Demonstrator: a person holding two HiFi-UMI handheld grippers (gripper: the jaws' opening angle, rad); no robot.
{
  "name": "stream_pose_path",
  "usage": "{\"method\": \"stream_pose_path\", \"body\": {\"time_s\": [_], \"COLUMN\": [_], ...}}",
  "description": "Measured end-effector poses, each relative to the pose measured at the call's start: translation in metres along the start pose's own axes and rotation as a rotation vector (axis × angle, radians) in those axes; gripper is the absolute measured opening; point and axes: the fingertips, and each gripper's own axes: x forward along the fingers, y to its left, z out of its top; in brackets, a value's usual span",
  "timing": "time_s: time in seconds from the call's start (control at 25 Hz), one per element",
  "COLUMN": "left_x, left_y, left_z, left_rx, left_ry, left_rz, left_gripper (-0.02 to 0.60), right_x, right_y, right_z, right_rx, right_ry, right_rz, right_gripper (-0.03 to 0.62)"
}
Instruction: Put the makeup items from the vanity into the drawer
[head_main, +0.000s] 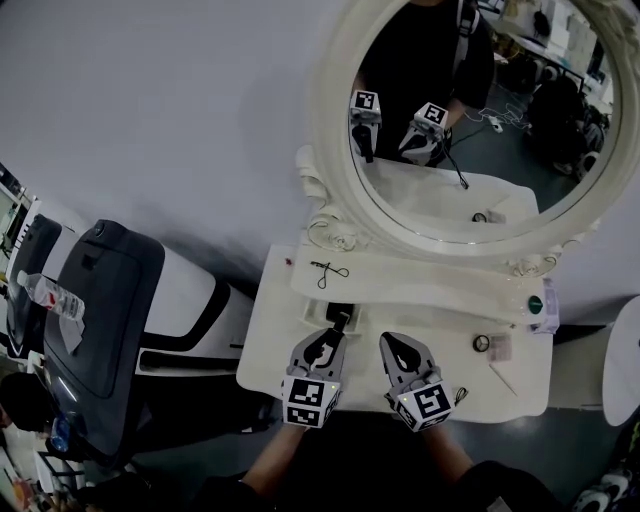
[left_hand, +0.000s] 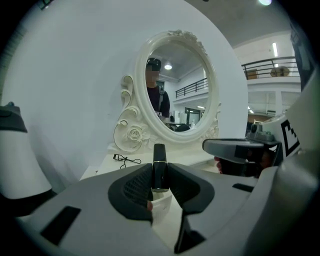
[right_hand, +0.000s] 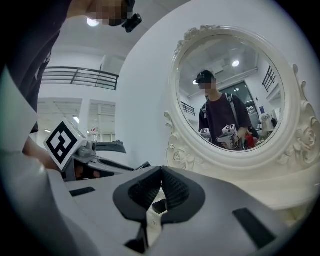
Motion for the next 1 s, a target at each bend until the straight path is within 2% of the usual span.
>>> {"method": "stream_pose_path", "body": {"time_s": [0.36,0.52,0.68,0.84,1.0], "left_x": [0.034,0.049,0.06,0.07,0.076], "left_y": [0.021,0.022,0.023,0.027,0.032], "left_z": [-0.03,-0.043,-0.062,-0.076,-0.079], "left_rx": [0.236,0.373,0.475,0.521,0.53], "left_ry": [0.111,0.182,0.259,0.323,0.346], "left_rz": [-0.093,-0.152,-0.214,-0.249,-0.231], "left_gripper": [0.103,0.103,0.103,0.104,0.104], "right_x": [0.012,0.016,0.016,0.016,0.015], "right_y": [-0.005,-0.007,-0.009,-0.013,-0.015], "right_z": [-0.015,-0.016,-0.016,-0.017,-0.018], "right_rx": [0.011,0.011,0.01,0.013,0.016], "right_ry": [0.035,0.04,0.042,0.046,0.048], "right_rz": [-0.014,-0.019,-0.026,-0.036,-0.044], "right_gripper": [0.025,0.025,0.025,0.025,0.025]}}
